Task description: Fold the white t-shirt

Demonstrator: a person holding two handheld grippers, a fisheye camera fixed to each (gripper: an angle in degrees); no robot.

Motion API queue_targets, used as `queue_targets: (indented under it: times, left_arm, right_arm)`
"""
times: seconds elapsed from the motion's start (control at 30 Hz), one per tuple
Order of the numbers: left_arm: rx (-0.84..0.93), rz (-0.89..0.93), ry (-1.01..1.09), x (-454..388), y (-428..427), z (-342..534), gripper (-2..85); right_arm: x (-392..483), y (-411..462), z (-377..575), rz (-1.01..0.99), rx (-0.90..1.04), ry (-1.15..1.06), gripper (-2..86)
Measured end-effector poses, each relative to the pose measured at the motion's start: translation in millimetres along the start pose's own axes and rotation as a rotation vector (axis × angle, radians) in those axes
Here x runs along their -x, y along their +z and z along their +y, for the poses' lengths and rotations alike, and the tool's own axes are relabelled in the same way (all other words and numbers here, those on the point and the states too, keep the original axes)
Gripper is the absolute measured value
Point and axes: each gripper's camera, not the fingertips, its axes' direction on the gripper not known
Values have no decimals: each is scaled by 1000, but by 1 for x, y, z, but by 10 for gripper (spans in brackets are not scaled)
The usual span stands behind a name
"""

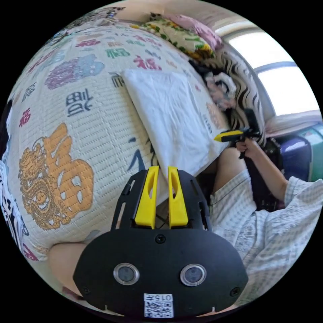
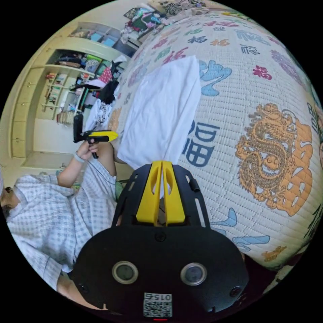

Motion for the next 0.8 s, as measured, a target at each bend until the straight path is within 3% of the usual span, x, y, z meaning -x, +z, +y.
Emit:
queue_targets:
  times: [0.07, 0.2, 0.43, 0.57, 0.8]
  left_arm:
    - [-106, 113, -58, 37, -22, -19, 89]
    - [-219, 153, -96, 104, -45, -72, 114]
    - [-164, 311, -137, 182, -16, -144, 133]
    - [-146, 382, -94, 192, -2, -161, 125]
    - [-53, 468, -53, 197, 12, -177, 38]
  right_arm:
    - [-27, -33, -12, -126, -178, 30, 53]
    - [-59, -53, -46, -160, -280, 39, 94]
    - [-105, -40, -115, -164, -138, 72, 119]
    - [-119, -33, -131, -272, -85, 58, 104]
    - [-120, -15, -148, -445, -29, 1, 67]
